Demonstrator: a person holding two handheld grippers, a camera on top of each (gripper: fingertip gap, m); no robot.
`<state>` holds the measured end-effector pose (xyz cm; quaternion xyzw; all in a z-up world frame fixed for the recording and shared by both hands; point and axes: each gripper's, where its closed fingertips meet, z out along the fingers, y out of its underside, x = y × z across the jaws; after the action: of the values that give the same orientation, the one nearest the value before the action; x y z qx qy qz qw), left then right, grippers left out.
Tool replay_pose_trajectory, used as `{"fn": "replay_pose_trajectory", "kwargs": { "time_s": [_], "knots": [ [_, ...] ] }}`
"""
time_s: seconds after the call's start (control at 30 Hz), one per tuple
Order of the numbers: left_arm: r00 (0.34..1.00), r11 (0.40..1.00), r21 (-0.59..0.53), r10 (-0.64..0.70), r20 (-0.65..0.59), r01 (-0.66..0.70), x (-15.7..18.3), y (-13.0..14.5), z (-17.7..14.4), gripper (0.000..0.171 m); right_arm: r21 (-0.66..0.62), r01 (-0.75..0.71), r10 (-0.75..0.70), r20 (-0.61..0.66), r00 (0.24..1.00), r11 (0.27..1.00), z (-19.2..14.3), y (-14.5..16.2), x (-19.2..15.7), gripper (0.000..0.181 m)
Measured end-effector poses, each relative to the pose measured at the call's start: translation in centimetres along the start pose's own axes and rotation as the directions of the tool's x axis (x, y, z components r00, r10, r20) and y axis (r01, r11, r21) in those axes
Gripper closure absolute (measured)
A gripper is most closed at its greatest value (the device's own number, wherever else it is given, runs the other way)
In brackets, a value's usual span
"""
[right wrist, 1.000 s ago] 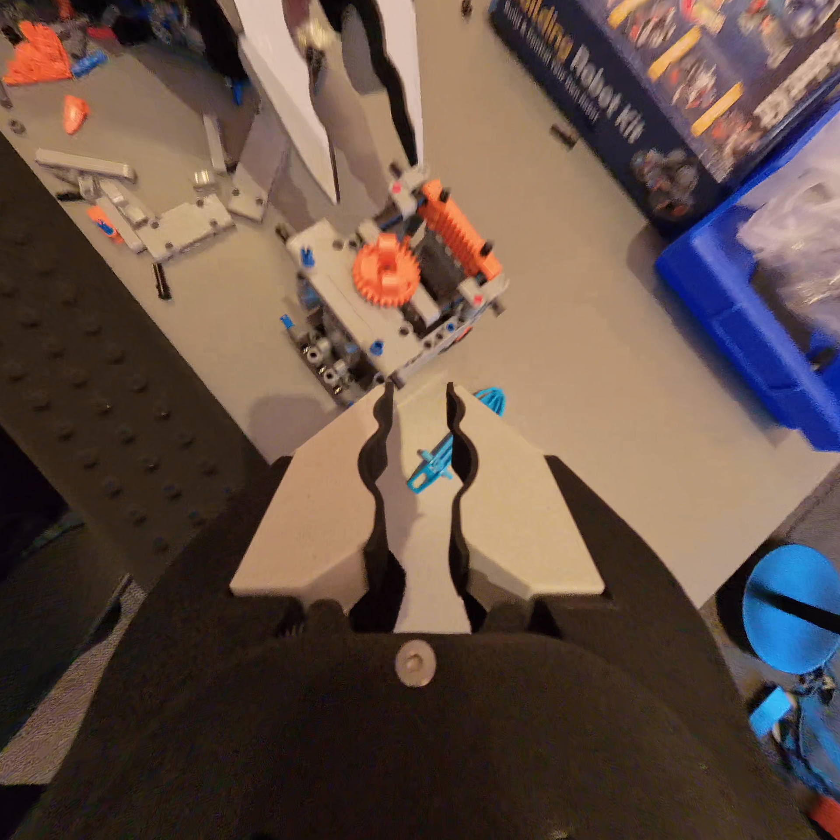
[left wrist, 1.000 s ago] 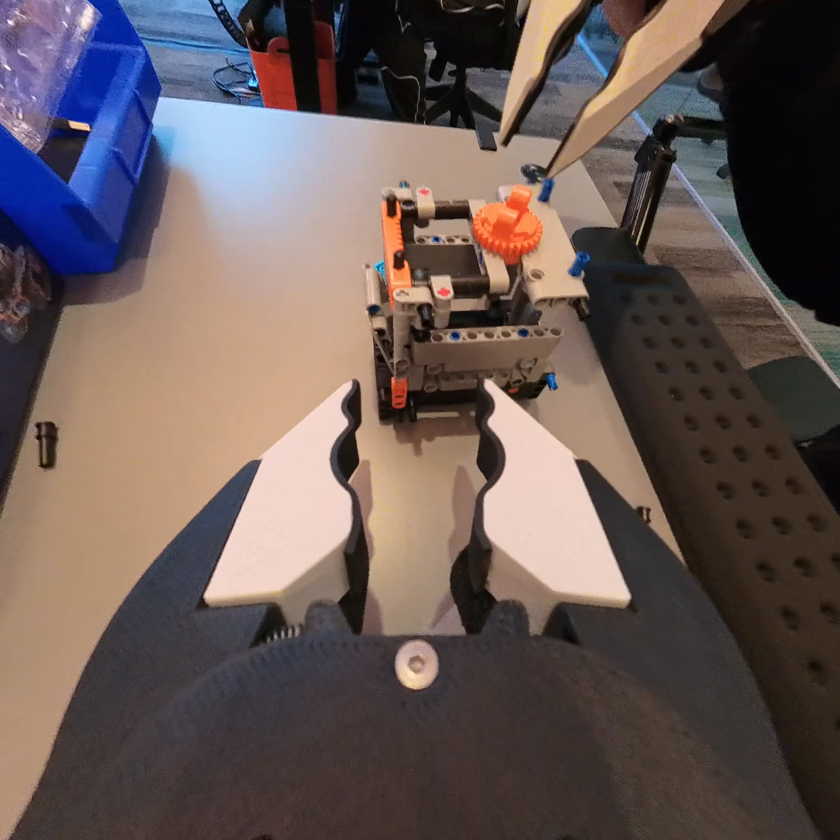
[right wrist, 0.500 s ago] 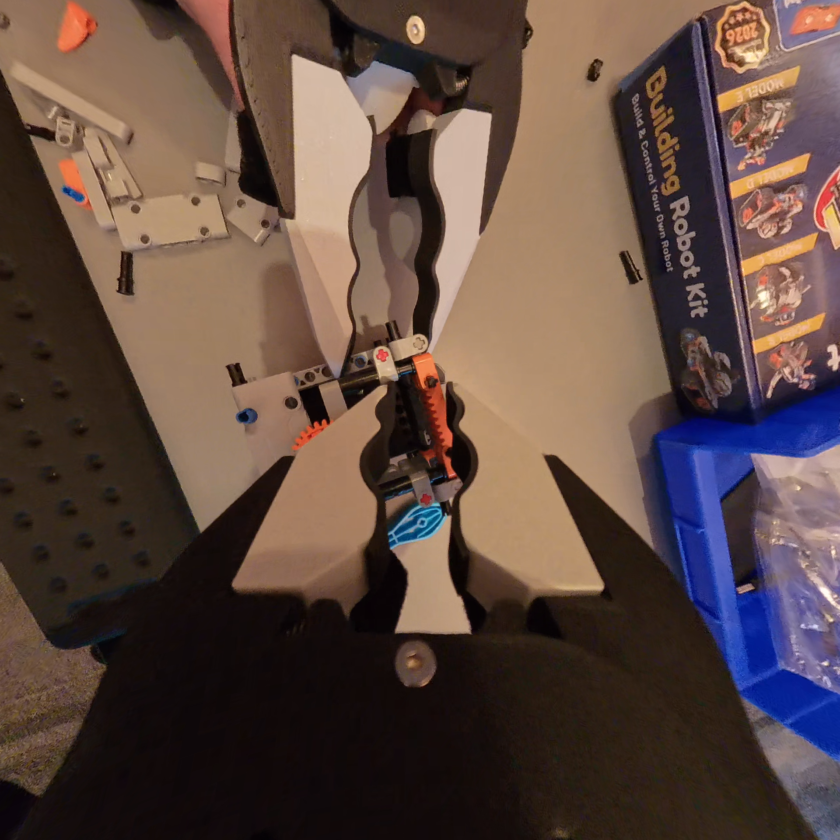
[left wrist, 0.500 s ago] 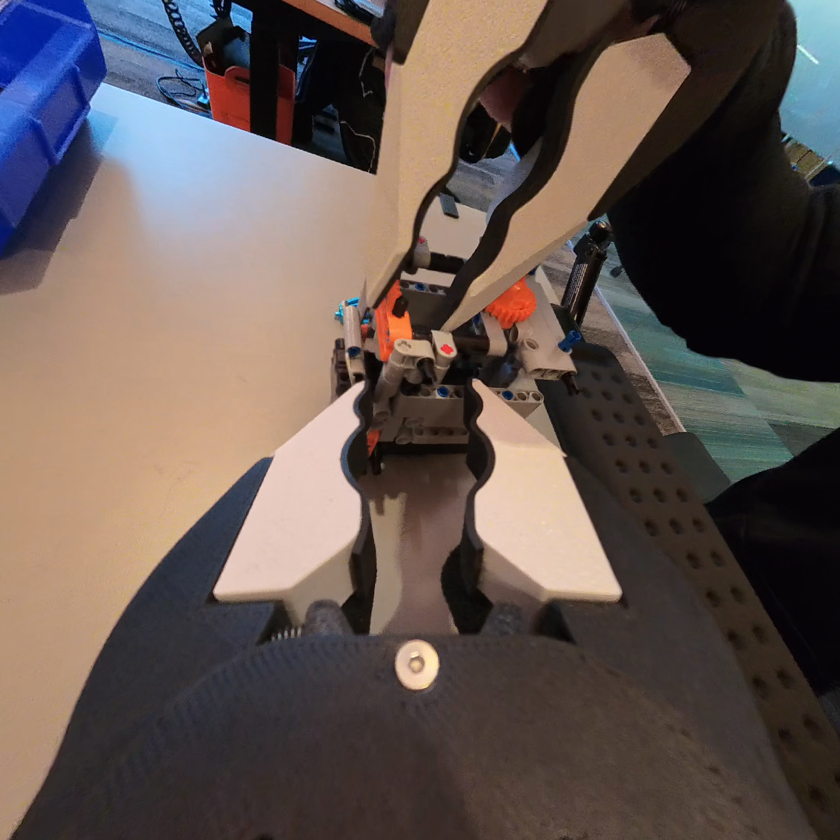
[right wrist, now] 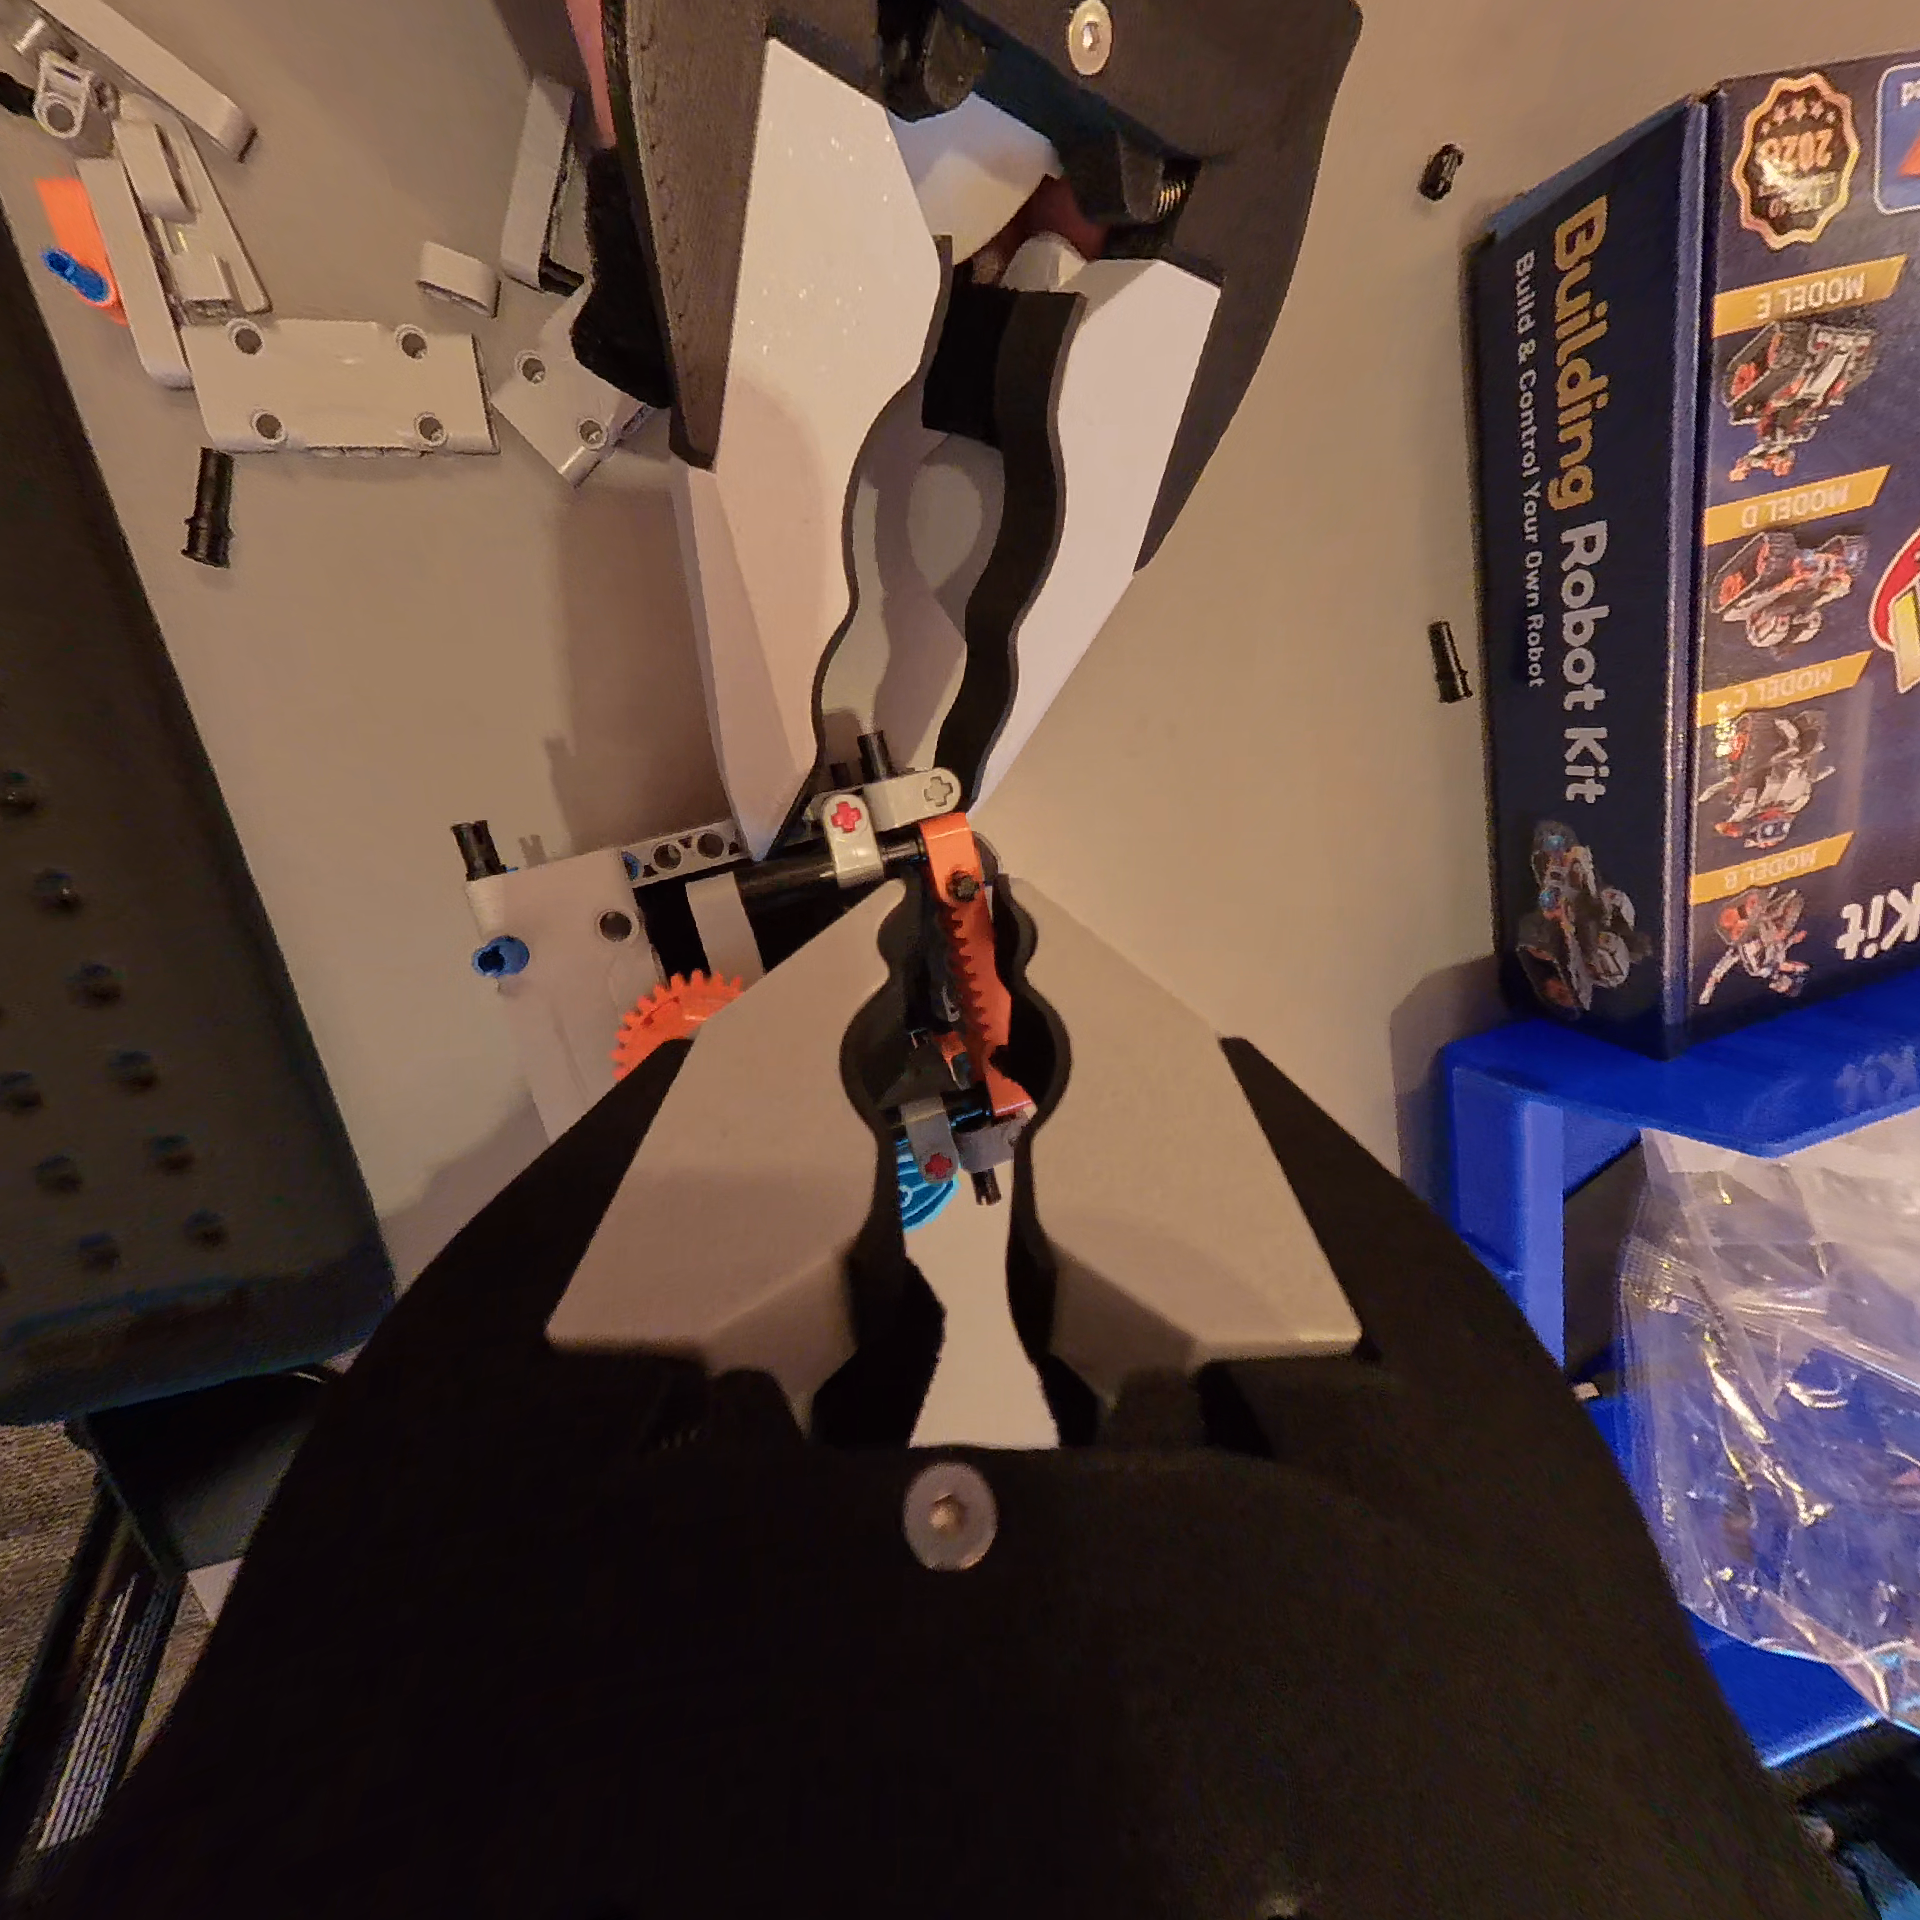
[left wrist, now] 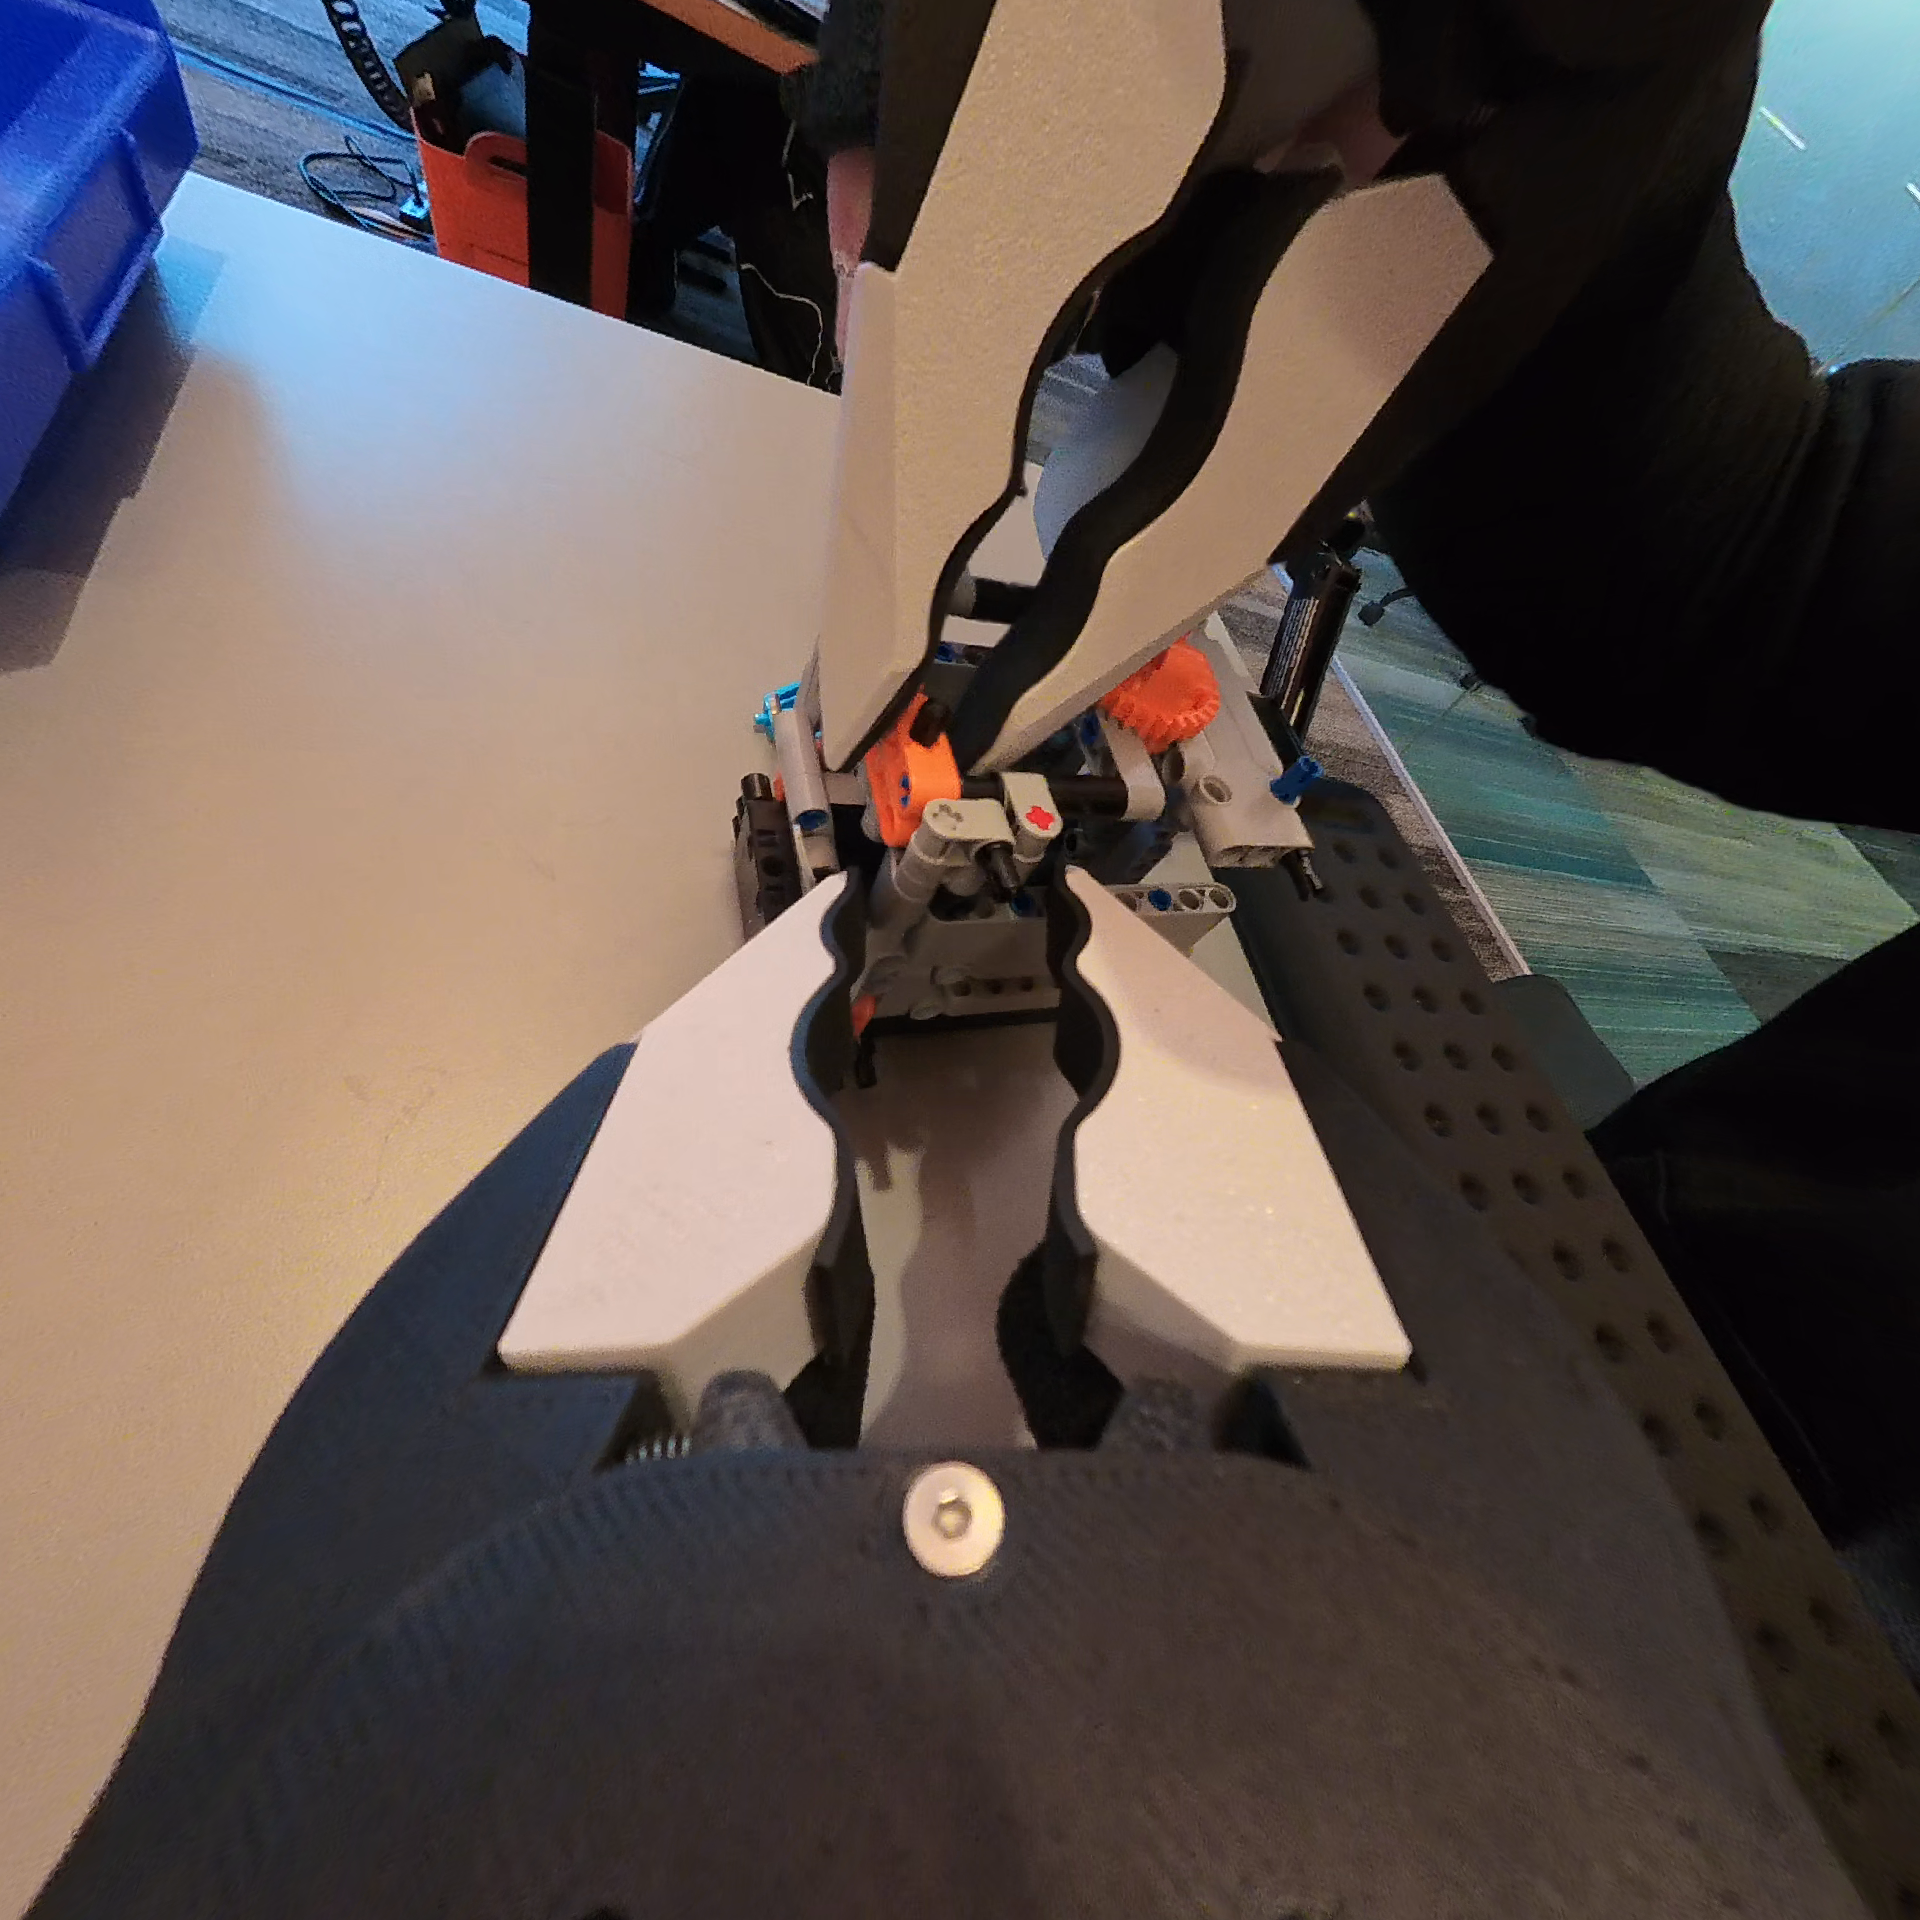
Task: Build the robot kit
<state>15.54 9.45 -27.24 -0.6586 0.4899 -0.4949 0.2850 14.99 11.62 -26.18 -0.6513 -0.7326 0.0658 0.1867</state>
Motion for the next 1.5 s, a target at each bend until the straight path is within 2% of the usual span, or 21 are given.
{"fn": "replay_pose_trajectory", "kwargs": {
  "time_s": [0.13, 0.3, 0.5, 0.7, 0.77, 0.93, 1.13, 1.3, 1.5],
  "knots": [
    [1.0, 1.0, 0.011, -0.009, 0.011, 0.008, -0.4, -0.2, -0.5, 0.142, 0.08, -0.106, 0.103, 0.036, 0.994, 0.991, -0.2, -0.4, 0.2, 0.174],
    [1.0, 0.999, 0.029, -0.021, 0.019, 0.02, -1.1, -0.9, -2.4, 0.143, 0.176, -0.272, 0.262, 0.077, 0.962, 0.946, -0.2, -1.5, 0.8, 0.176],
    [0.999, 0.999, 0.03, -0.041, -0.001, 0.041, -1.4, 0.0, -3.1, 0.143, 0.182, -0.293, 0.279, 0.096, 0.955, 0.939, 0.4, -2.3, 1.0, 0.177],
    [0.998, 0.996, 0.067, -0.056, -0.017, 0.057, -1.6, 0.0, -3.2, 0.144, 0.241, -0.381, 0.35, 0.16, 0.923, 0.893, 0.4, -2.5, 1.1, 0.177],
    [0.999, 0.997, 0.059, -0.045, -0.025, 0.047, -1.4, 0.1, -3.2, 0.144, 0.234, -0.359, 0.33, 0.153, 0.931, 0.904, 0.5, -2.4, 0.9, 0.177],
    [1.0, 1.0, 0.015, -0.013, -0.01, 0.014, -1.1, 0.6, -2.5, 0.144, 0.113, -0.247, 0.238, 0.088, 0.967, 0.962, 0.9, -2.3, 0.7, 0.172],
    [1.0, 1.0, 0.0, -0.014, -0.009, 0.014, -0.9, 0.7, -2.7, 0.143, 0.006, -0.159, 0.159, 0.052, 0.986, 0.987, 0.9, -1.3, 0.6, 0.168],
    [0.999, 0.999, -0.011, -0.031, -0.033, 0.031, -0.7, 1.0, -3.2, 0.14, 0.06, -0.164, 0.162, 0.046, 0.986, 0.985, -0.6, -2.5, 0.9, 0.162],
    [0.998, 0.999, -0.027, -0.029, -0.05, 0.028, -0.5, 1.3, -3.7, 0.14, 0.059, -0.168, 0.161, 0.111, 0.981, 0.984, -0.4, -4.5, 0.2, 0.148]
  ]
}}
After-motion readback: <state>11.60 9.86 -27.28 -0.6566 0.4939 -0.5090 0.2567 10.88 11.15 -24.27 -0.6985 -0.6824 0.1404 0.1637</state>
